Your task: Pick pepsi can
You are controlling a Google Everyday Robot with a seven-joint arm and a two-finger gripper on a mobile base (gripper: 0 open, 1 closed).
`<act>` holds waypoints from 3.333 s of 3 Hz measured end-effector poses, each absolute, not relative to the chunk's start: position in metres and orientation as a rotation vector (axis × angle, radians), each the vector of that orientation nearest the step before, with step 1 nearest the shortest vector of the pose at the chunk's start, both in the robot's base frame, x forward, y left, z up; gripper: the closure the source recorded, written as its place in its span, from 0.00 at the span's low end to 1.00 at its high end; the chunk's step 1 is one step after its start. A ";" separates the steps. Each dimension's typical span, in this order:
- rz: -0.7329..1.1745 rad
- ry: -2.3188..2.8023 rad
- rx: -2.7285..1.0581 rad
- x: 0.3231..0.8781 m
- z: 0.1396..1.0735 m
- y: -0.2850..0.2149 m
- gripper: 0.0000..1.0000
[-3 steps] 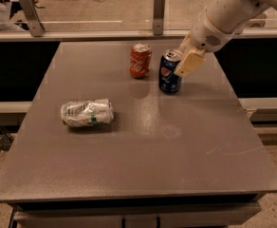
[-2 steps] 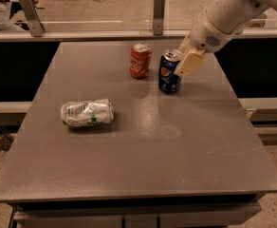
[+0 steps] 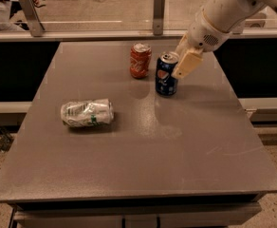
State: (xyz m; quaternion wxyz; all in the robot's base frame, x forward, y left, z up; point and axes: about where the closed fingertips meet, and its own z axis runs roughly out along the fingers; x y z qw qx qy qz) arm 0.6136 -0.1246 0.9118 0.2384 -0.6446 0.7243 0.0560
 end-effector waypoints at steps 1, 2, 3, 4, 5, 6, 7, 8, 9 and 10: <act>0.178 1.963 -1.780 0.613 0.914 -0.122 0.13; 0.194 1.943 -1.799 0.614 0.914 -0.119 0.00; 0.211 1.926 -1.821 0.617 0.911 -0.114 0.00; 0.250 1.895 -1.844 0.617 0.907 -0.102 0.00; 0.281 1.838 -1.884 0.613 0.905 -0.085 0.15; 0.284 1.835 -1.887 0.613 0.904 -0.083 0.38; 0.383 1.760 -1.862 0.611 0.908 -0.079 0.62; 0.450 1.677 -1.844 0.601 0.931 -0.080 0.85; 0.389 1.668 -1.859 0.582 0.963 -0.087 1.00; 0.382 1.663 -1.860 0.580 0.967 -0.086 1.00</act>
Offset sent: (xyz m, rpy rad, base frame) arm 0.0002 0.0061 0.0066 0.0282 0.0068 0.0677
